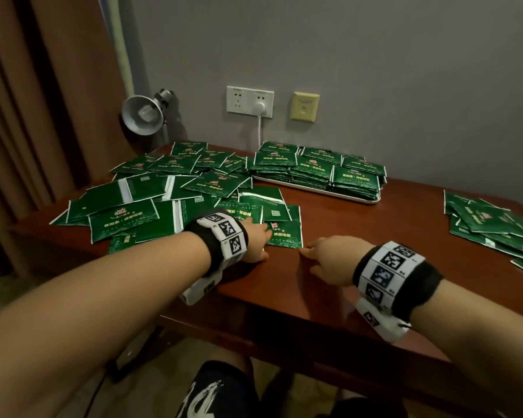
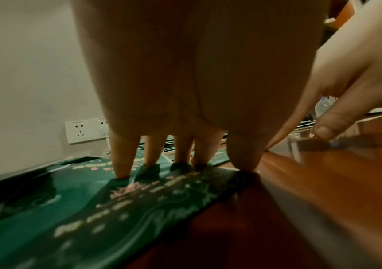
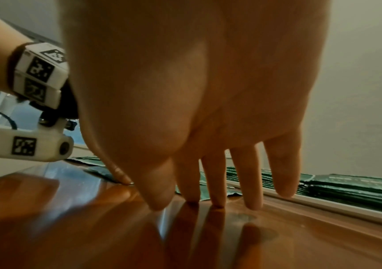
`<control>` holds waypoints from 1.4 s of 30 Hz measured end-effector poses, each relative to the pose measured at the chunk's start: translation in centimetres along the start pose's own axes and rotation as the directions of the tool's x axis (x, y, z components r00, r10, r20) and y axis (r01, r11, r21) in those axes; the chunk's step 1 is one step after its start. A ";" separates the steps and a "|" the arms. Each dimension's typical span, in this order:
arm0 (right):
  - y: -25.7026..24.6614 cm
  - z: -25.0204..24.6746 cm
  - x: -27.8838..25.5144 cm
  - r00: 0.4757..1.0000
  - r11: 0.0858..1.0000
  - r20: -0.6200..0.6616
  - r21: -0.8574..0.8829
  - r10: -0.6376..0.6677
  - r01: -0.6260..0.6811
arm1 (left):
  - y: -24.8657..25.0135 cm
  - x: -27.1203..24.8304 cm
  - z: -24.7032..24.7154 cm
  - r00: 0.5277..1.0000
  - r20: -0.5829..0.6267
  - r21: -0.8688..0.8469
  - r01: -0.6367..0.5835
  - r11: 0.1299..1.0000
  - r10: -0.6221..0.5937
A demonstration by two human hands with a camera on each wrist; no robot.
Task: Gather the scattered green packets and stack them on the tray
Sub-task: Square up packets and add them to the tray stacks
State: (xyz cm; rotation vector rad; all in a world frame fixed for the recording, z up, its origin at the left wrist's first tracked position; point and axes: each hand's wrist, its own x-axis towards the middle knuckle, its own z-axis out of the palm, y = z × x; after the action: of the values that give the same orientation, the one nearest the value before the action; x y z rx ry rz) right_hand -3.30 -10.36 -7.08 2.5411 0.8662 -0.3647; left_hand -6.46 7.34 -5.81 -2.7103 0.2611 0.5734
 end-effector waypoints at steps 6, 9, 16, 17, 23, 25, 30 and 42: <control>0.9 -1.1 -0.7 0.999 0.989 -0.039 0.148 -0.014 0.020 | 0.5 1.5 0.2 0.999 0.012 -0.048 -0.040 0.998 0.040; 1.5 -1.2 -0.5 0.988 0.970 -0.149 0.244 0.047 -0.010 | 1.2 2.6 -0.1 0.997 -0.017 -0.046 -0.072 0.996 0.071; 2.8 0.2 -0.4 0.999 0.989 -0.031 0.140 -0.040 0.044 | 2.3 3.1 -1.2 0.987 -0.026 -0.044 -0.158 0.986 0.157; 3.1 0.3 -0.5 0.999 0.990 -0.019 0.130 -0.044 0.046 | 2.1 2.9 -1.6 0.982 -0.032 -0.069 -0.187 0.980 0.185; 4.7 -0.3 -3.0 0.995 0.997 0.087 0.061 -0.057 0.051 | 1.0 3.6 -2.9 0.986 -0.070 -0.088 -0.159 0.983 0.153; 5.4 -1.1 -3.0 0.999 0.997 0.041 0.069 -0.035 0.033 | 0.9 4.4 -2.8 0.990 -0.078 -0.098 -0.121 0.988 0.114; 6.5 0.0 -0.2 0.984 0.967 -0.060 0.207 0.165 -0.150 | 0.7 5.8 -2.2 0.977 -0.201 -0.220 -0.115 0.969 0.071; 6.6 0.8 1.1 0.985 0.978 -0.089 0.156 0.150 -0.135 | -2.9 5.5 0.3 0.987 -0.048 -0.343 0.127 0.931 -0.152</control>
State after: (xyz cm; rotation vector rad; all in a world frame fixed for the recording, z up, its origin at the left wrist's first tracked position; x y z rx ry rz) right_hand 1.61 -14.83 -6.15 2.7626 0.7094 -0.2674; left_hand -0.89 9.55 -7.52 -3.0550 -0.0173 0.5182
